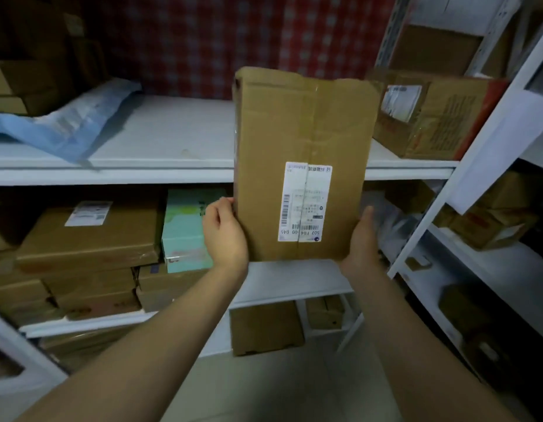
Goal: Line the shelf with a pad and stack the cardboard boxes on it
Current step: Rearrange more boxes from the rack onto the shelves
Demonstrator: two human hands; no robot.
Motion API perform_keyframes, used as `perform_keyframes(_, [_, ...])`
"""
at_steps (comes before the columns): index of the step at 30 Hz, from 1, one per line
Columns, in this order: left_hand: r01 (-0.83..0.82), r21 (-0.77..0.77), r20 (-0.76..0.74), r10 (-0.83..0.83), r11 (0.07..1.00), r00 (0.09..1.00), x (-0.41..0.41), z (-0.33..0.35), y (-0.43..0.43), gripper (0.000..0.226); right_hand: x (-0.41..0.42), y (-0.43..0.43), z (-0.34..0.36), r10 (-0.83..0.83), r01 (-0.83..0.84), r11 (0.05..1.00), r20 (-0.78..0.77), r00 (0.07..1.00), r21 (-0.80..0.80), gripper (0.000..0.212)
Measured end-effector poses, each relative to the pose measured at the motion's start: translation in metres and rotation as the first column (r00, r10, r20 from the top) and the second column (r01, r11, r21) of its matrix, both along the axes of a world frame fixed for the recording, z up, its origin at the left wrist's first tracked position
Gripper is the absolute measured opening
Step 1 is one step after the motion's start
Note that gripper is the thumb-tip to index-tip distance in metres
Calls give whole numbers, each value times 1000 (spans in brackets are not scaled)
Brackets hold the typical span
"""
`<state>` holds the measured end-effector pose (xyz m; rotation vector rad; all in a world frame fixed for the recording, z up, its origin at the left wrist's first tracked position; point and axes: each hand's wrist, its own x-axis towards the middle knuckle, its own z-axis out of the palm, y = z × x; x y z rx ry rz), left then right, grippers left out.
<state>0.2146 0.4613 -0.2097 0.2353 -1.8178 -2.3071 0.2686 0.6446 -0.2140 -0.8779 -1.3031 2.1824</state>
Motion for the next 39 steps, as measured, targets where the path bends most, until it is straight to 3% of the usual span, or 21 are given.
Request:
perform_keyframes(5, [-1, -75, 193, 16, 997, 981, 4, -65, 1, 22, 3, 1, -57, 98, -95, 995, 209, 973, -27, 63])
perform_keyframes(10, [48, -118, 381, 0, 992, 925, 19, -128, 13, 24, 14, 14, -117, 104, -81, 993, 326, 940, -83, 48])
perform_keyframes(13, [82, -131, 471, -11, 988, 882, 17, -151, 30, 27, 10, 39, -165, 117, -90, 992, 398, 910, -87, 74])
perform_keyframes(15, [122, -138, 521, -33, 983, 853, 9, -161, 44, 27, 0, 65, -200, 124, -87, 991, 441, 889, -104, 78])
perform_keyframes(19, [226, -83, 593, -134, 971, 794, -25, -179, 71, 22, -29, 74, -195, 222, -176, 975, 528, 820, -136, 77])
perform_keyframes(21, [254, -17, 644, -184, 967, 742, -47, -186, 80, 20, -51, 80, -198, 274, -265, 959, 587, 762, -103, 64])
perform_keyframes(23, [231, 47, 715, -194, 972, 672, -71, -195, 85, 24, -79, 83, -202, 345, -447, 894, 682, 645, -30, 50])
perform_keyframes(25, [175, 74, 785, -166, 982, 596, -88, -209, 86, 29, -104, 81, -211, 378, -576, 817, 737, 560, 19, 52])
perform_keyframes(30, [-50, -53, 782, 73, 997, 619, -105, -241, 83, 31, -148, 75, -235, 433, -636, 771, 696, 572, 43, 50])
perform_keyframes(34, [-174, -17, 778, 122, 985, 616, -118, -244, 86, 48, -174, 73, -242, 435, -680, 726, 702, 564, 97, 44])
perform_keyframes(39, [-271, -28, 788, 188, 962, 586, -118, -252, 83, 54, -181, 66, -244, 422, -699, 707, 725, 544, 113, 40])
